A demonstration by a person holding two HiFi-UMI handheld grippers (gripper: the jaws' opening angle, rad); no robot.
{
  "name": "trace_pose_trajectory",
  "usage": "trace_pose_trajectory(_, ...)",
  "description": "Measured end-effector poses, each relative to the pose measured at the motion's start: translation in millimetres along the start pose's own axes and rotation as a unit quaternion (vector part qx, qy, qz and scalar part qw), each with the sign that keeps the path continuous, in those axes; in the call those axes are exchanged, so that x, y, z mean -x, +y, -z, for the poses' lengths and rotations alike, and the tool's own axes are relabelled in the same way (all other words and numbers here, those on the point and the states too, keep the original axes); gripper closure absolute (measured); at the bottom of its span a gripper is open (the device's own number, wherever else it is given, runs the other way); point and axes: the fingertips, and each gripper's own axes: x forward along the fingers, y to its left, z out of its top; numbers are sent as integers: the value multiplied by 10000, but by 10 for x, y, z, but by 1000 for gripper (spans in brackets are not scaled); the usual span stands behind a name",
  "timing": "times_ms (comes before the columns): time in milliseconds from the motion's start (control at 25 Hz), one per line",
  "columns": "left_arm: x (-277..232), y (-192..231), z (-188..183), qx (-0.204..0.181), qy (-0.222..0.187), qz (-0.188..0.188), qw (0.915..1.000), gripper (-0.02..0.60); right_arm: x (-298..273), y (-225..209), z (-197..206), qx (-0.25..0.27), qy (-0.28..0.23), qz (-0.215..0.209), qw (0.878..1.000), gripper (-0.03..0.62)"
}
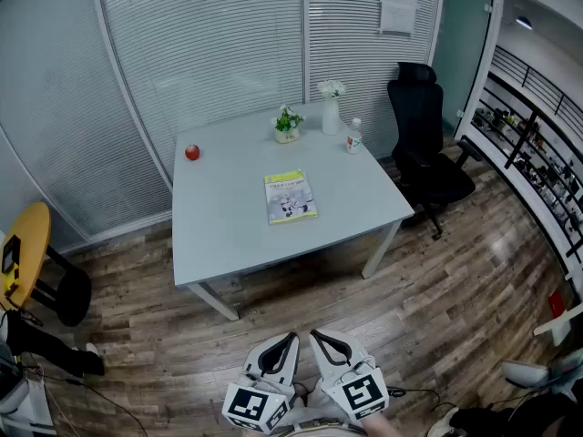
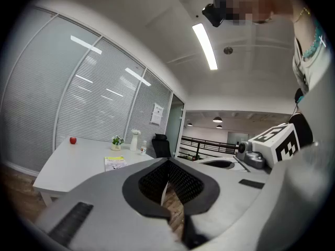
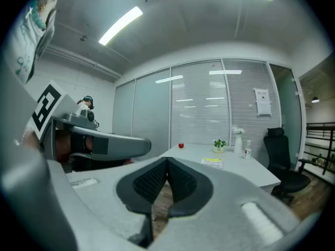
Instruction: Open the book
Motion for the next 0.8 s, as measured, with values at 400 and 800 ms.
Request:
trace_pose_trajectory(400, -132, -252, -32, -6, -82, -86, 9999, 583, 145, -148, 26, -22, -119, -217, 9997, 591)
trace_pose_trajectory(800, -192, -386, 28, -3, -118, -389, 9992, 583, 212, -249, 78, -11, -87, -449, 9990, 591)
